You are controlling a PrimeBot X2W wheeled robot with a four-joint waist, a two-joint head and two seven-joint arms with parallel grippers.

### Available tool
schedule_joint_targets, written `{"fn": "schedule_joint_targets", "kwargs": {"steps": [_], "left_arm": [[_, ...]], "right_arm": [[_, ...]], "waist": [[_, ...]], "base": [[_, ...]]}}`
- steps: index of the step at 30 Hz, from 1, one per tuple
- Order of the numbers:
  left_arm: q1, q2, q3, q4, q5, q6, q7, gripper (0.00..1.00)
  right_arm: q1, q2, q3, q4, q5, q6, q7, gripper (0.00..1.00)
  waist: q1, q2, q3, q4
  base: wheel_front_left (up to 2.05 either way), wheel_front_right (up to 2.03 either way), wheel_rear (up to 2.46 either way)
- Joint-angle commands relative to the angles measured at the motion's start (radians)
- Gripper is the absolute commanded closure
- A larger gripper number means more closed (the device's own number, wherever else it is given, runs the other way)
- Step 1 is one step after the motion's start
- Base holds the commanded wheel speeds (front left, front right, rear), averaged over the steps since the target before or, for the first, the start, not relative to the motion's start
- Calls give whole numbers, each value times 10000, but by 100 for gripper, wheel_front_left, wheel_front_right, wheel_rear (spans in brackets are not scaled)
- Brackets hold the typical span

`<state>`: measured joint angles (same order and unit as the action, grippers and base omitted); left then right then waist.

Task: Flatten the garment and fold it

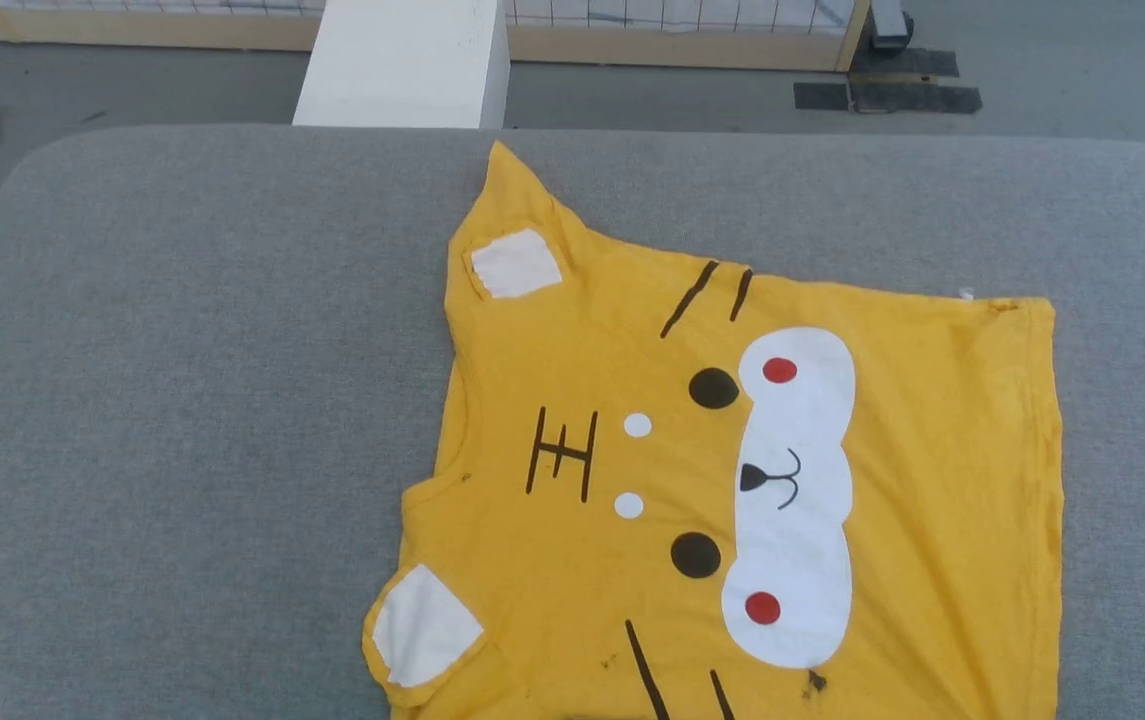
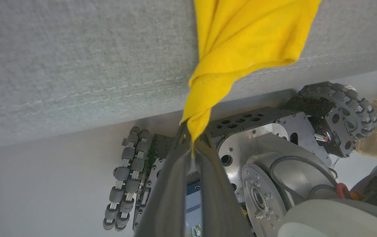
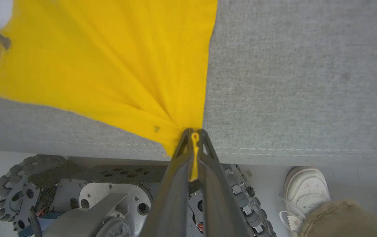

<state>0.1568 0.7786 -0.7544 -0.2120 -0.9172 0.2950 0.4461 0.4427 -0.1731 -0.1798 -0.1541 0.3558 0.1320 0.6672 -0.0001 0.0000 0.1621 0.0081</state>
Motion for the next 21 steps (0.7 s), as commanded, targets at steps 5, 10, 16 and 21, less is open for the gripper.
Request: {"fn": "schedule_joint_targets", "kwargs": {"steps": [5, 10, 16, 21], "left_arm": [[40, 76, 301, -190, 202, 44, -739, 100], [-584, 202, 581, -507, 802, -37, -1275, 100], [-1613, 489, 865, -1070, 1499, -173, -1401, 100], [-2532, 630, 1136, -1333, 1950, -319, -1455, 100]], "right_arm": [[11, 121, -206, -419, -72, -13, -439, 100], [-667, -54, -52, -709, -252, -13, -1192, 100], [-1656, -395, 184, -987, -365, -13, -1724, 100], [-2626, -739, 232, -1105, -518, -13, -2039, 100]], "waist": [[1, 0, -94, 33], [1, 0, 73, -25], [1, 0, 412, -123], [1, 0, 930, -256]], "base": [[0, 0, 0], [0, 0, 0], [0, 0, 0], [0, 0, 0]]}}
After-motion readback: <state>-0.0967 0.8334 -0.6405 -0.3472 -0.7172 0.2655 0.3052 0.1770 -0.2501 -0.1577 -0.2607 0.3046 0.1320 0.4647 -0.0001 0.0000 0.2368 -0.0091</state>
